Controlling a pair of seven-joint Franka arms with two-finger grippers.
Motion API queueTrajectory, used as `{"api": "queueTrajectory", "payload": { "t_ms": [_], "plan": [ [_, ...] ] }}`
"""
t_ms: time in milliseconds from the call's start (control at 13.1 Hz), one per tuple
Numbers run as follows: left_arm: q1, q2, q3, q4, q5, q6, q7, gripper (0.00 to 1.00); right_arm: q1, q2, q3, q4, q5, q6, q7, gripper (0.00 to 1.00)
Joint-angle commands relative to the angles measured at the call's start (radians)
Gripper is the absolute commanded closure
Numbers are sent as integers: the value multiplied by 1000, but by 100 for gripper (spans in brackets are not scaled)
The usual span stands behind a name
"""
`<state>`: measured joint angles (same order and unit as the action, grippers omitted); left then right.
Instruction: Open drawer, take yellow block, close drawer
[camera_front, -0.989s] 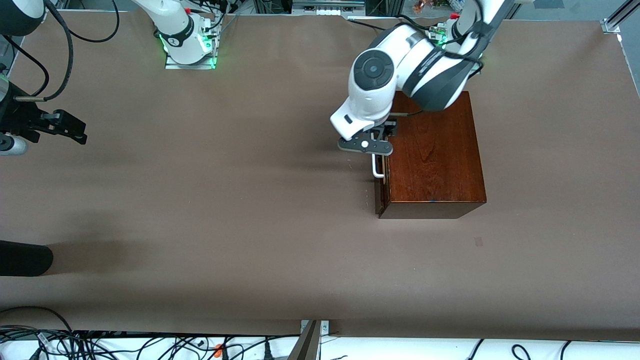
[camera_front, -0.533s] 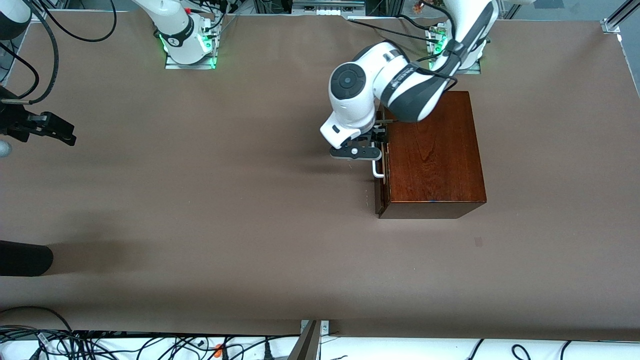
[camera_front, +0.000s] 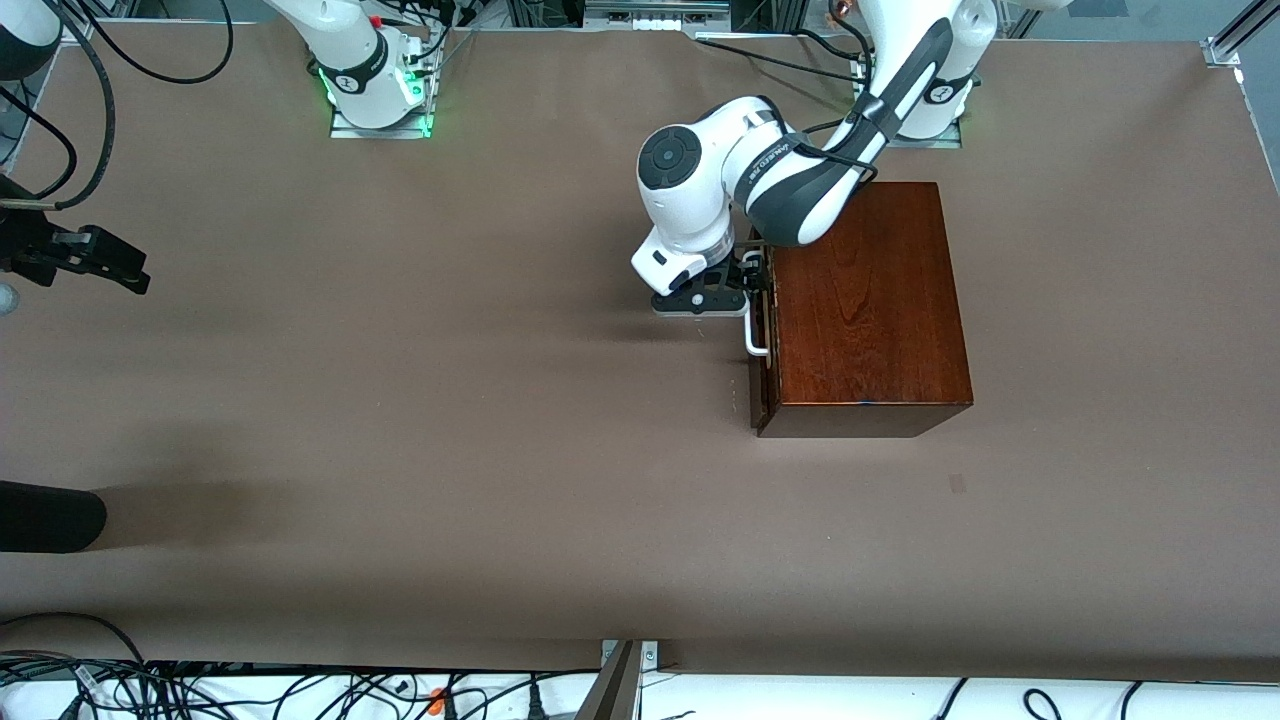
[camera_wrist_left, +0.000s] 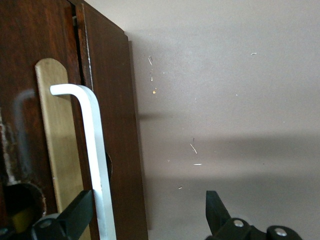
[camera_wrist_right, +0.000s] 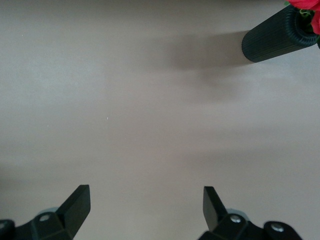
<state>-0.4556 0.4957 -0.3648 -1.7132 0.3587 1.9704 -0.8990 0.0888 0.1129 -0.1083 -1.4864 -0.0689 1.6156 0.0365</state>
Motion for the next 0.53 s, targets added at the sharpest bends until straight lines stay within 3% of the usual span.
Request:
{"api": "queueTrajectory", "payload": {
  "t_ms": [0, 457],
  "plan": [
    [-8, -5, 6, -25, 35, 31, -35, 0, -12, 2, 2, 8, 9, 6, 10, 0],
    [-8, 9, 6, -56, 35, 90, -52, 0, -9, 2, 2, 8, 9, 7, 8, 0]
  ]
}}
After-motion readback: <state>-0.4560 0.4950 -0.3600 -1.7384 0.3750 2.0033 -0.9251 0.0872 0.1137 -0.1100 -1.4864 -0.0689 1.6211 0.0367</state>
